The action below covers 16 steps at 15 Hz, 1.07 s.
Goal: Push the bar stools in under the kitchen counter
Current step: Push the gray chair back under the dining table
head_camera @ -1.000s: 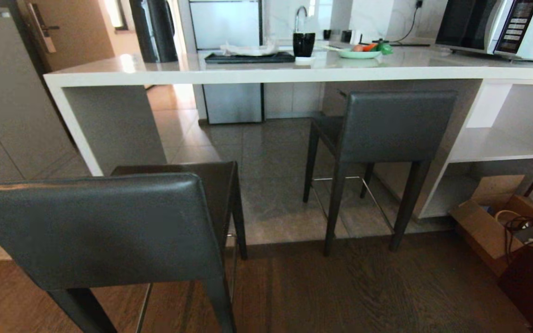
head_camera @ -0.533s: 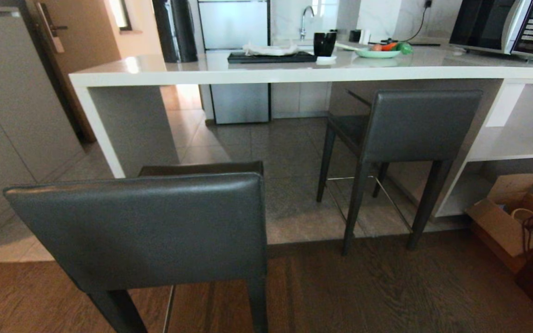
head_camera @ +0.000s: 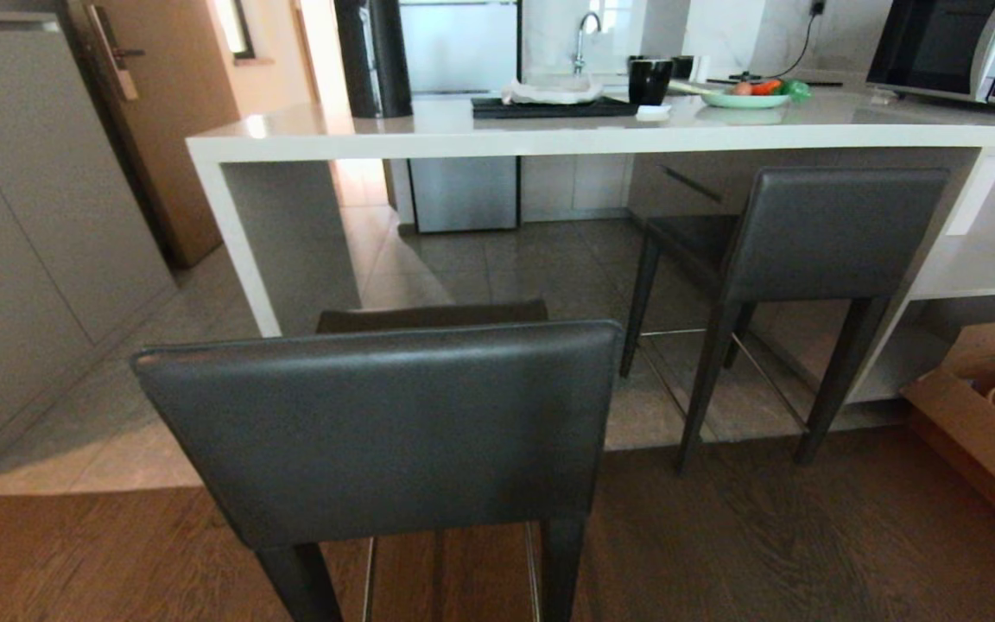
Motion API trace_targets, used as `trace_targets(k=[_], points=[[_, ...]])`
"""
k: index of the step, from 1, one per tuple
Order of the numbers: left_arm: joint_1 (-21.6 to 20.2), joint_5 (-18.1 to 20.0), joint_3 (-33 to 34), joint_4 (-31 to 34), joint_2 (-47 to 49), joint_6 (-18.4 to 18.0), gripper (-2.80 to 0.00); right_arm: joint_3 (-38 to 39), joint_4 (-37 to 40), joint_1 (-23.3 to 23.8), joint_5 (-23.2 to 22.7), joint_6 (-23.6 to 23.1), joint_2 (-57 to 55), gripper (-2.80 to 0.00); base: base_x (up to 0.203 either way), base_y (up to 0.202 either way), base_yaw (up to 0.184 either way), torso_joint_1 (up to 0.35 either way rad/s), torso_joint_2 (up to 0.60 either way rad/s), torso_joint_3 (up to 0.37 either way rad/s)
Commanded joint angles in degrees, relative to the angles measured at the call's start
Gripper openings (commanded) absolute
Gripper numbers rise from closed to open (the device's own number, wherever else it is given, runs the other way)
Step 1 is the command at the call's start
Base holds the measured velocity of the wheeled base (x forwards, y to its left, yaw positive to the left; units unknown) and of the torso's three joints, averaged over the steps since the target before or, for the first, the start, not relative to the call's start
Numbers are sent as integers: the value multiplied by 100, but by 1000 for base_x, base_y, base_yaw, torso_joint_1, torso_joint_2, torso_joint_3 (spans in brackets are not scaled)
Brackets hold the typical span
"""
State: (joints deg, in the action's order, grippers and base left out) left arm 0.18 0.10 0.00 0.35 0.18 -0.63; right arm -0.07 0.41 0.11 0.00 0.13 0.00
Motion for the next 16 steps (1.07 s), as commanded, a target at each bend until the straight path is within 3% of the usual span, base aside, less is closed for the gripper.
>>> trace_targets(k=[1, 6, 10, 12, 14, 16], points=[[-1, -1, 0, 0, 8, 2, -280, 7, 2, -2, 0, -4, 0, -280, 0, 199, -4, 7, 3, 2], [-1, -1, 0, 0, 8, 2, -280, 7, 2, -2, 0, -5, 0, -280, 0, 190, -1, 1, 4, 3], [-7, 12, 0, -1, 1, -30, -280, -1, -6, -2, -9, -14, 9, -280, 0, 25, 0, 1, 1, -1], [-9, 86, -5, -24, -1, -382, -280, -236, 3, 6, -52, -271, -64, -280, 0, 0, 0, 0, 0, 0], [-13, 352, -232, -49, 94, -474, -280, -644, -86, 5, -72, -266, -761, -280, 0, 0, 0, 0, 0, 0], [-3, 464, -769, -138, 762, -162, -280, -1015, -569, 4, -80, -167, -1832, -280, 0, 0, 0, 0, 0, 0]])
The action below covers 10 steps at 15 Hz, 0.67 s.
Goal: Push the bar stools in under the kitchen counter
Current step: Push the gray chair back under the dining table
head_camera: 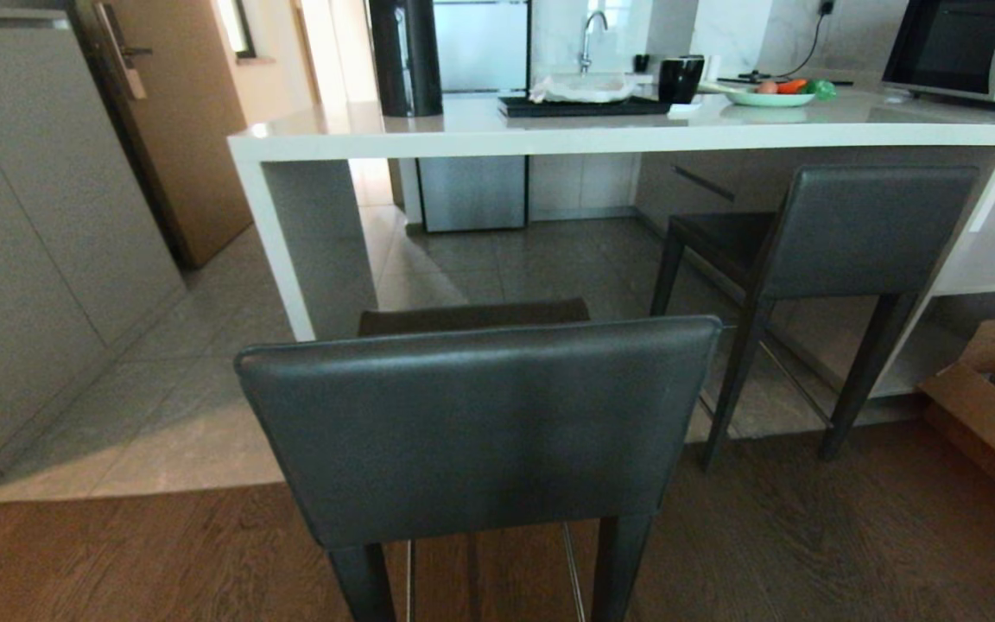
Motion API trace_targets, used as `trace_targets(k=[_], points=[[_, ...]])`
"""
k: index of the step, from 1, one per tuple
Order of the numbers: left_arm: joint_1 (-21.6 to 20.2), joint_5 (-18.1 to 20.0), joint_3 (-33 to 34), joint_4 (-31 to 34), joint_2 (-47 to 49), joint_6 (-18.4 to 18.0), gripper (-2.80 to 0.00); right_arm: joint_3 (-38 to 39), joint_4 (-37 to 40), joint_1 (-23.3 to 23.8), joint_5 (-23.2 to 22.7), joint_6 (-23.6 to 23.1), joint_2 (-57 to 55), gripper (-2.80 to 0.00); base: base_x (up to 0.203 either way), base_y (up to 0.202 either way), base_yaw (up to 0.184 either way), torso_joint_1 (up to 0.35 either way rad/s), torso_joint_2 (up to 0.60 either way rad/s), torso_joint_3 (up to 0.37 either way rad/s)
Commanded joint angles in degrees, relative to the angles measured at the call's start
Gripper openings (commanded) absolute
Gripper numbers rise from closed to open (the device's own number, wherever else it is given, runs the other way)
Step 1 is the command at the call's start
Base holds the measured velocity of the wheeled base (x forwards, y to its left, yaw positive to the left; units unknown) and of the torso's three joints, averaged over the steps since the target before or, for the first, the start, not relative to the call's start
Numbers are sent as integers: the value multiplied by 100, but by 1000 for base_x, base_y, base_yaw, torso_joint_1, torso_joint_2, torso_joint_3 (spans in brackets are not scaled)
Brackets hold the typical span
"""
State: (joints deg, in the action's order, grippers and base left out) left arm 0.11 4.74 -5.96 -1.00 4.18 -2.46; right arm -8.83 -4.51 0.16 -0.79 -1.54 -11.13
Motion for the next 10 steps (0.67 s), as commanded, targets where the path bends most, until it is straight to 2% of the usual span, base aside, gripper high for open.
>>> trace_targets(k=[1, 3, 6, 9, 10], points=[[10, 28, -417, -206, 980, 174, -280, -255, -497, -1, -4, 25, -1340, -280, 0, 0, 0, 0, 0, 0], [15, 73, -700, -1041, 2441, 345, -280, -355, -1512, -17, -21, 60, -2671, -280, 0, 0, 0, 0, 0, 0], [83, 117, -695, -2945, 4690, 395, -280, -347, -3378, -207, -57, 110, -4754, -280, 0, 0, 0, 0, 0, 0], [160, 125, -601, -5007, 6747, 402, -280, -321, -5194, -675, -72, 127, -6511, -280, 0, 0, 0, 0, 0, 0], [181, 124, -563, -5710, 7386, 403, -280, -312, -5733, -993, -73, 133, -6972, -280, 0, 0, 0, 0, 0, 0]])
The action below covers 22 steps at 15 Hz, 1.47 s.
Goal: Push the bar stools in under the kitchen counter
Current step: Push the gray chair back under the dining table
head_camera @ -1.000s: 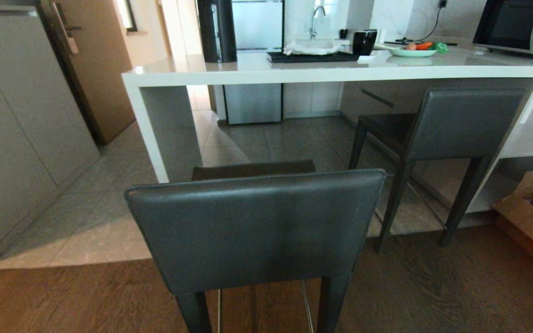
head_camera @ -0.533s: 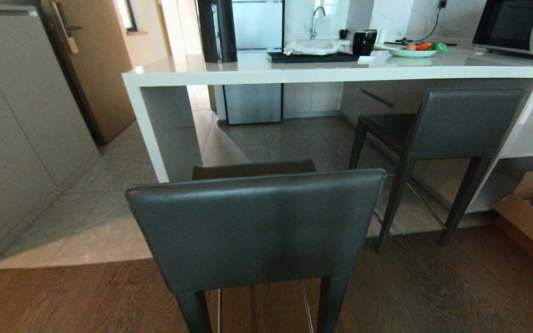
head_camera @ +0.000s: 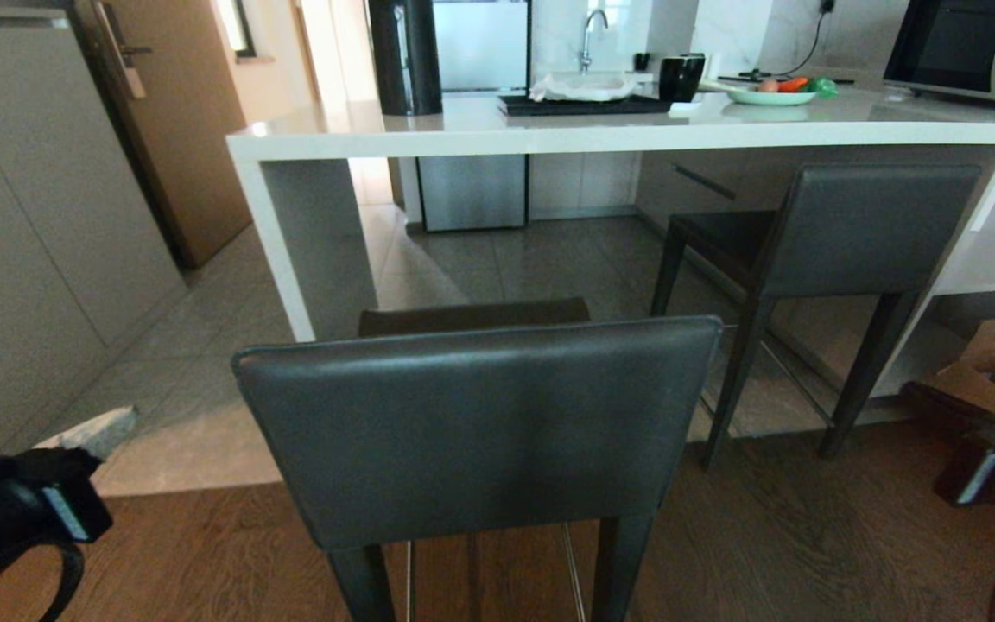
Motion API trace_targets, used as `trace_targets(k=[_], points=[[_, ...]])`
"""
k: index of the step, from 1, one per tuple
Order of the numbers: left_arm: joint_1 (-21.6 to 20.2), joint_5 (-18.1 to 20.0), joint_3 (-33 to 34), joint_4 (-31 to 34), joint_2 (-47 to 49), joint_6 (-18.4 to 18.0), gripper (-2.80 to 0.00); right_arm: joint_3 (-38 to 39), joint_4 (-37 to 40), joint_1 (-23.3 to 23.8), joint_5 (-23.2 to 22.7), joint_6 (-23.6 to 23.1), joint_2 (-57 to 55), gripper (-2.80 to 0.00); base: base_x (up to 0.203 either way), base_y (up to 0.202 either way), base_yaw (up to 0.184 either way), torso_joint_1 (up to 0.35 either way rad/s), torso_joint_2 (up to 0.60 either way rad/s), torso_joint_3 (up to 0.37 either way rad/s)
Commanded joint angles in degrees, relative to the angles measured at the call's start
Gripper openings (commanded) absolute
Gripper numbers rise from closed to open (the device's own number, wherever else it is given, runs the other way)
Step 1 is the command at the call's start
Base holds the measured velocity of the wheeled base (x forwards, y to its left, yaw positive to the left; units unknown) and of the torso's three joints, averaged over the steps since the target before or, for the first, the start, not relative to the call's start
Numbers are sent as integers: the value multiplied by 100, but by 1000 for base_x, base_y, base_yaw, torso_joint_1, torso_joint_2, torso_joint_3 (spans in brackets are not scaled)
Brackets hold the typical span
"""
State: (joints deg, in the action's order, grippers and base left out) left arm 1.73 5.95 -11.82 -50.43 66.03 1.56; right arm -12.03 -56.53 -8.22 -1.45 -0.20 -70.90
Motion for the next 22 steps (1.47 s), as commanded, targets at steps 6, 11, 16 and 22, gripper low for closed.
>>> trace_targets(k=[6, 11, 16, 22], points=[[79, -37, 618, -3681, 3303, 20, -280, -501, -1888, -1450, 596, -7, -2344, -280, 0, 0, 0, 0, 0, 0], [347, -73, 487, -3723, 3351, 23, -280, -921, -1897, -1562, 646, -9, -2762, -280, 0, 0, 0, 0, 0, 0], [483, -112, 224, -3723, 3478, 37, -280, -1430, -1946, -1849, 880, -14, -3115, -280, 0, 0, 0, 0, 0, 0], [730, -123, 153, -3723, 3476, 46, -280, -1470, -1947, -2333, 1113, -65, -3130, -280, 0, 0, 0, 0, 0, 0]])
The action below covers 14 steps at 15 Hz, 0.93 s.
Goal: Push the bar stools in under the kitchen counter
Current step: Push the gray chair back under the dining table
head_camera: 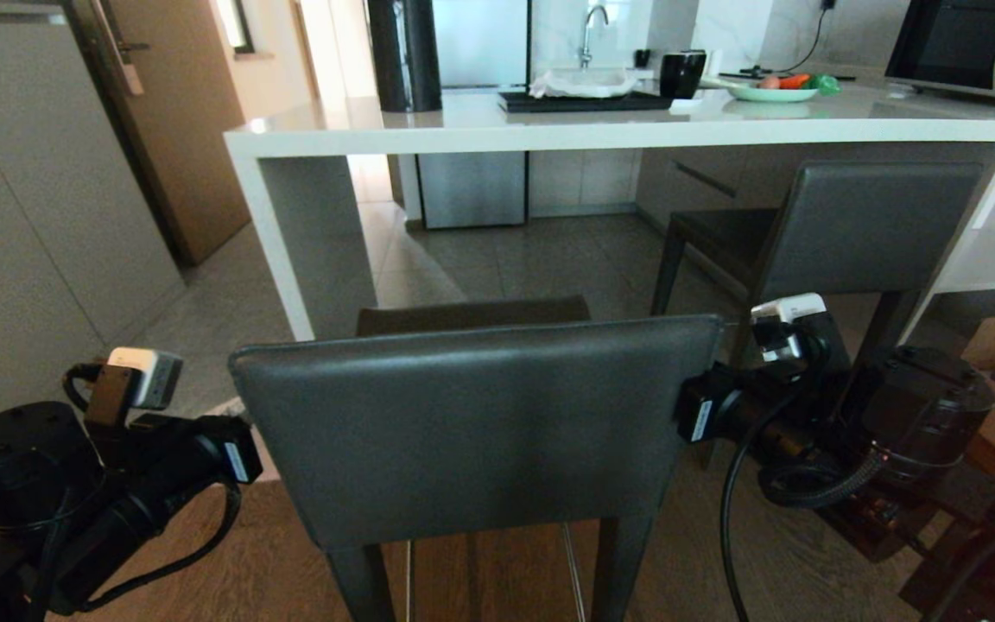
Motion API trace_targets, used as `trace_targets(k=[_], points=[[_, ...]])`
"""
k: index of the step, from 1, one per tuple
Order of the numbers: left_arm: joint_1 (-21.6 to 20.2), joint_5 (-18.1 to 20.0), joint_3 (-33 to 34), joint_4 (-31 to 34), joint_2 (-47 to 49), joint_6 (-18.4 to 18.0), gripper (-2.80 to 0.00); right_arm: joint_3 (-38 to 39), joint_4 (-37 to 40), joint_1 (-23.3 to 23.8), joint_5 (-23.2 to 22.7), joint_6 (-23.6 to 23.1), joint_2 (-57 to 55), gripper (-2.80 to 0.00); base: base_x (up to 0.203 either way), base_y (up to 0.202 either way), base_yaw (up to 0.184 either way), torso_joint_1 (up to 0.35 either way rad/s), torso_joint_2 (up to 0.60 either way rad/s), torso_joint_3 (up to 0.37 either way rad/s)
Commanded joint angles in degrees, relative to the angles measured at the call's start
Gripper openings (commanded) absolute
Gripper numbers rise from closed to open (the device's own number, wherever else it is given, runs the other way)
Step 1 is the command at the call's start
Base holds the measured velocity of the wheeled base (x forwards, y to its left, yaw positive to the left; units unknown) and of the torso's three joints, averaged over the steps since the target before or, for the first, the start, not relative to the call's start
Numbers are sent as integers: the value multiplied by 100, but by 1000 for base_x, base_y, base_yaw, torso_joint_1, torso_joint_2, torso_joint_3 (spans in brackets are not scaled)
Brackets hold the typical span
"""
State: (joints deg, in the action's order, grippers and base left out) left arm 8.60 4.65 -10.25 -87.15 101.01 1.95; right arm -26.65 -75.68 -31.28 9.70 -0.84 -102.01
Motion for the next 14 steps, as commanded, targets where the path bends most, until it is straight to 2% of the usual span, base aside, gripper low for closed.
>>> trace_targets(k=[1, 9, 14], points=[[126, 2, -3, -51, -25, 7, -280, -88, -34, -38, -5, -29, -78, -280, 0, 0, 0, 0, 0, 0], [572, -465, -150, -51, 165, 4, -280, -288, -35, -203, 5, -202, -274, -280, 0, 0, 0, 0, 0, 0], [660, -518, -143, -51, 191, 7, -280, -369, -35, -203, 5, -206, -377, -280, 0, 0, 0, 0, 0, 0]])
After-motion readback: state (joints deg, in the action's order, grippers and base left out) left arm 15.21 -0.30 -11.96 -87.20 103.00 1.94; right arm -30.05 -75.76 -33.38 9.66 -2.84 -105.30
